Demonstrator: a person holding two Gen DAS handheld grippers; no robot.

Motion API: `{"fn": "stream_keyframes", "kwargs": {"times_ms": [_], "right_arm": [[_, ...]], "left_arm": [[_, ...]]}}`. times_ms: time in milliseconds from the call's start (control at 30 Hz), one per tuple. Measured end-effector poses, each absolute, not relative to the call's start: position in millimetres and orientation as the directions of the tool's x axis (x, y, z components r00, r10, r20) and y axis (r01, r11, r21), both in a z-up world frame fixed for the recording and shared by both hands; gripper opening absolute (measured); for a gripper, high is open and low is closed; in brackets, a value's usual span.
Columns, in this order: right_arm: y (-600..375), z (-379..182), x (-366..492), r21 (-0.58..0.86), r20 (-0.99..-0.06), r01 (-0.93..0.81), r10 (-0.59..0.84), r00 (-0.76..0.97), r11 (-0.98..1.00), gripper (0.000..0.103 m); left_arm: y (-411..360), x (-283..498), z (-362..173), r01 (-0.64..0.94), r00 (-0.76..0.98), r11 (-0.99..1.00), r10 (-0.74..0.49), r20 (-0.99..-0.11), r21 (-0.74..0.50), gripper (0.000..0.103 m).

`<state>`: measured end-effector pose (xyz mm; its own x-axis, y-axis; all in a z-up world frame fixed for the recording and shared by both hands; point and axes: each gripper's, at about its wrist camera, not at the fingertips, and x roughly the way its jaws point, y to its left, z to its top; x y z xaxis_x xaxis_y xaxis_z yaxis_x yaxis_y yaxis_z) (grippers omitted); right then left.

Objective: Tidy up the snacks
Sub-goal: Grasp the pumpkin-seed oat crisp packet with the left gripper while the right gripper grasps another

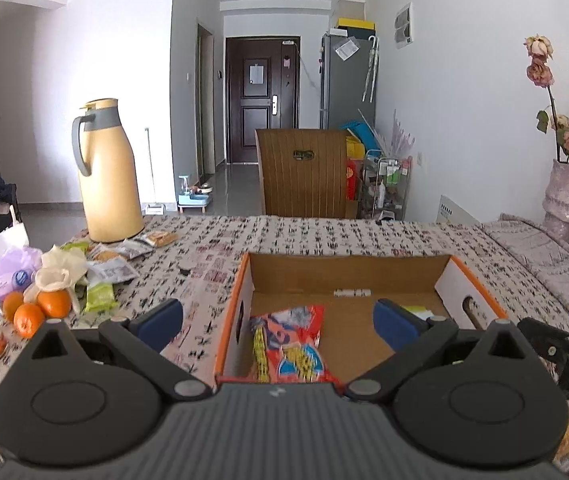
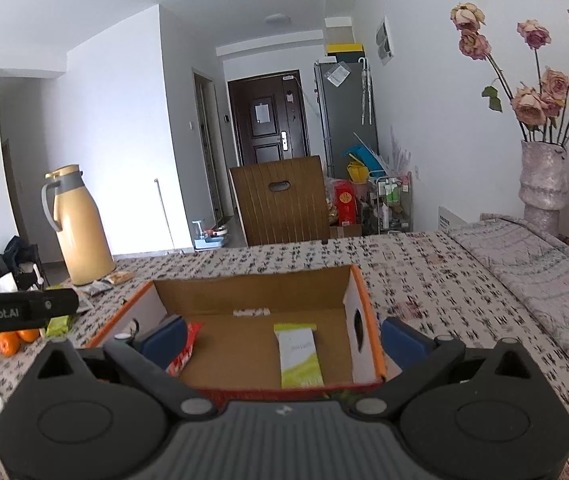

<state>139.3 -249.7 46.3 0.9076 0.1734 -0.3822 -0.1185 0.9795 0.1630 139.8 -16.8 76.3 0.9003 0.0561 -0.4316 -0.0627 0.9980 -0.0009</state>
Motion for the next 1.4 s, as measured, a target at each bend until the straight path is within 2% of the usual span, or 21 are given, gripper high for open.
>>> {"fn": "stream_keyframes", "kwargs": {"times_ms": [700, 1000, 1267, 1367, 1400], "right_arm": [[-301, -1, 67, 0.142, -0.464, -0.059, 0.119, 0.878, 0.988, 0.103], [-316, -31, 56, 0.123, -0.507, -0.019, 0.080, 0.858, 0.992, 0.103], [-324, -41, 82, 0.132, -0.547, -0.017, 0.087, 0.833, 0.991, 0.085], [-323, -48, 97, 0.135, -0.571, -0.025, 0.098, 0.815, 0.991, 0.075], [-323, -50, 101, 0.138, -0.582, -0.023, 0.100, 0.807, 0.990, 0.067]], "left_arm": [[-4, 61, 26, -0.079, 0.865, 0.996, 0.051, -0.499, -0.035, 0.103], [-8, 59, 7, -0.077, 0.837, 0.997, 0.048, -0.545, -0.031, 0.103], [-13, 63, 2, -0.084, 0.825, 0.996, 0.060, -0.562, -0.018, 0.103], [-12, 63, 1, -0.088, 0.821, 0.996, 0.065, -0.567, -0.014, 0.103], [-12, 63, 1, -0.090, 0.820, 0.996, 0.066, -0.568, -0.013, 0.103]]}}
